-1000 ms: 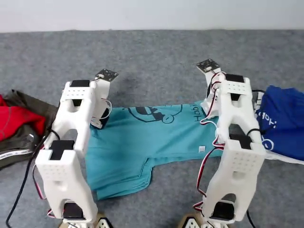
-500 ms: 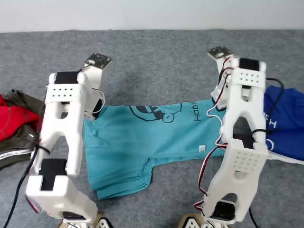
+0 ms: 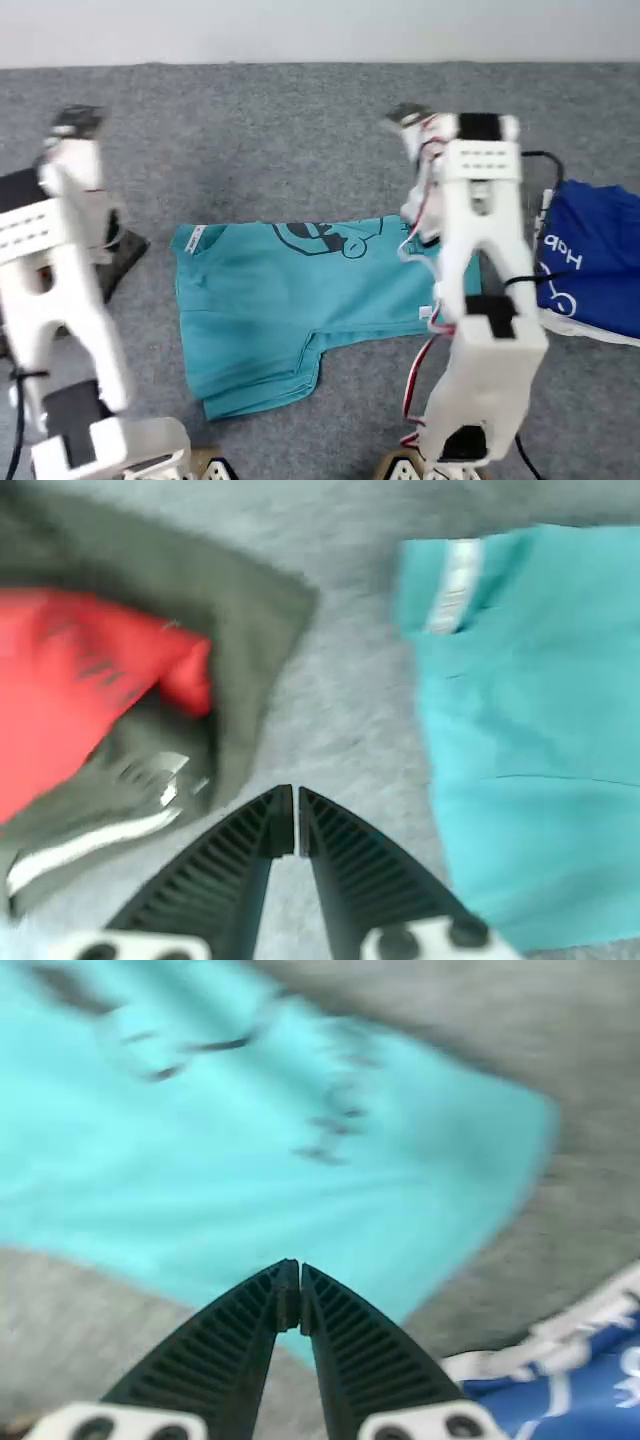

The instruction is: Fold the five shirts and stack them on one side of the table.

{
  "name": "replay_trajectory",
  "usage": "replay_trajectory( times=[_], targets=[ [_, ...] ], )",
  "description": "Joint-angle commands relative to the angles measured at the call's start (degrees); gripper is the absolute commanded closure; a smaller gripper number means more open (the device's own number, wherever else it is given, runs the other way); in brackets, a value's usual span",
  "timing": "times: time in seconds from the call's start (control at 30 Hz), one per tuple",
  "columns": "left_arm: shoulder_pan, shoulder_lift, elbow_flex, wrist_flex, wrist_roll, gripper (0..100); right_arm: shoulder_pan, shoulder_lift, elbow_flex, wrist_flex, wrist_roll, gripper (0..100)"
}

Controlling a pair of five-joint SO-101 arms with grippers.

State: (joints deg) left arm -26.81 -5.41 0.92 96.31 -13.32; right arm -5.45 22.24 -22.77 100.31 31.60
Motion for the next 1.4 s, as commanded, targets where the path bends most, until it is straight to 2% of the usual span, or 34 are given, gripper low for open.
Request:
replay_trajectory(
  times=[0.0,0.2,0.4,0.6,0.83,1.03,1.37],
  targets=[
    [-8.6,-4.7,-1.0,1.2,-1.1,98,-8.9,-10.7,10.0,2.6,-1.6,99.0],
    [-18.2,-4.7,-1.0,1.0,-7.5,98,-24.7,-14.5,15.1,2.3,-8.7,99.0],
    [-20.9,-4.7,-1.0,0.8,-10.2,98,-36.8,-12.5,15.4,-2.3,-16.3,99.0],
    [-22.4,-4.7,-1.0,0.8,-10.2,98,-45.0,-5.4,15.2,-2.9,-18.8,99.0],
    [-24.0,-4.7,-1.0,1.1,-10.2,98,-47.3,-0.7,16.7,-7.6,-18.5,99.0],
    [-25.7,-4.7,-0.9,1.2,-11.1,98,-47.3,0.7,27.7,-13.0,-18.3,99.0],
    [-25.7,-4.7,-0.9,1.2,-11.3,98,-47.0,-15.5,41.2,-13.4,-13.5,99.0]
  ],
)
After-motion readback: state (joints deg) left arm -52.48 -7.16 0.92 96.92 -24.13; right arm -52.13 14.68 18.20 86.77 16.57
